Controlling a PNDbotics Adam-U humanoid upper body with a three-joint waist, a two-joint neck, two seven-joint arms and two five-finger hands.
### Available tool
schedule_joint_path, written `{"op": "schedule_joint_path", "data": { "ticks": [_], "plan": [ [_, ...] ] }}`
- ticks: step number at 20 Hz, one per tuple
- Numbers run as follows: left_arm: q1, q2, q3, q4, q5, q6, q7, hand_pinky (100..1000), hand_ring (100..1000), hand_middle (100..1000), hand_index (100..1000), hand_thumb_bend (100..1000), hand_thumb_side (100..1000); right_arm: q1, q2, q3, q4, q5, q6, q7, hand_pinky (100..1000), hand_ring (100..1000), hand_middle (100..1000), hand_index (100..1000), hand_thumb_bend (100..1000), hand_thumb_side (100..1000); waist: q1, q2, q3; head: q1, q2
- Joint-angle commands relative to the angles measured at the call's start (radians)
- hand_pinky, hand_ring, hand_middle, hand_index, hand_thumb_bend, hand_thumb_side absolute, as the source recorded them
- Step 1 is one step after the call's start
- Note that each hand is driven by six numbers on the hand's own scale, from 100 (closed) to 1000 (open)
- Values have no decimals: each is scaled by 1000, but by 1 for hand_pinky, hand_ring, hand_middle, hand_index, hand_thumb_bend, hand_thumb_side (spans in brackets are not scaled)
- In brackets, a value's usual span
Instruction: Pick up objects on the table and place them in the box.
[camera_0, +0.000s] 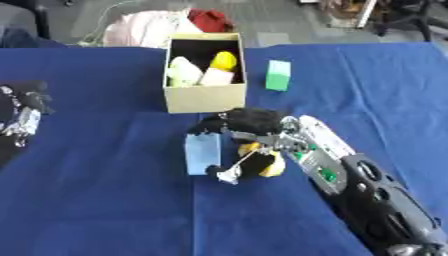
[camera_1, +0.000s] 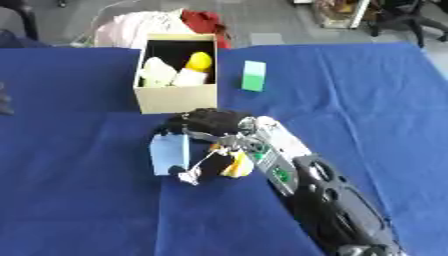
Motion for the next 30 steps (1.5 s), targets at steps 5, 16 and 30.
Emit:
{"op": "schedule_joint_path", "data": {
  "ticks": [5,16,30],
  "plan": [
    [-5,12,13,-3,-1,0,-1,862,606,608,774,100,638,-1,-30,-10,-106,-61,40,25,841,868,899,990,174,529,-10,-27,-5,2,-15],
    [-10,5,8,-3,1,0,-9,867,606,608,775,100,644,5,35,14,89,58,-2,52,880,939,987,1000,223,551,-4,-25,-3,-3,-19],
    [-6,-1,10,2,2,-1,-8,869,605,607,771,100,649,-21,37,-19,62,91,34,-181,729,579,625,908,100,113,-8,-26,1,-3,-16]
  ]
}}
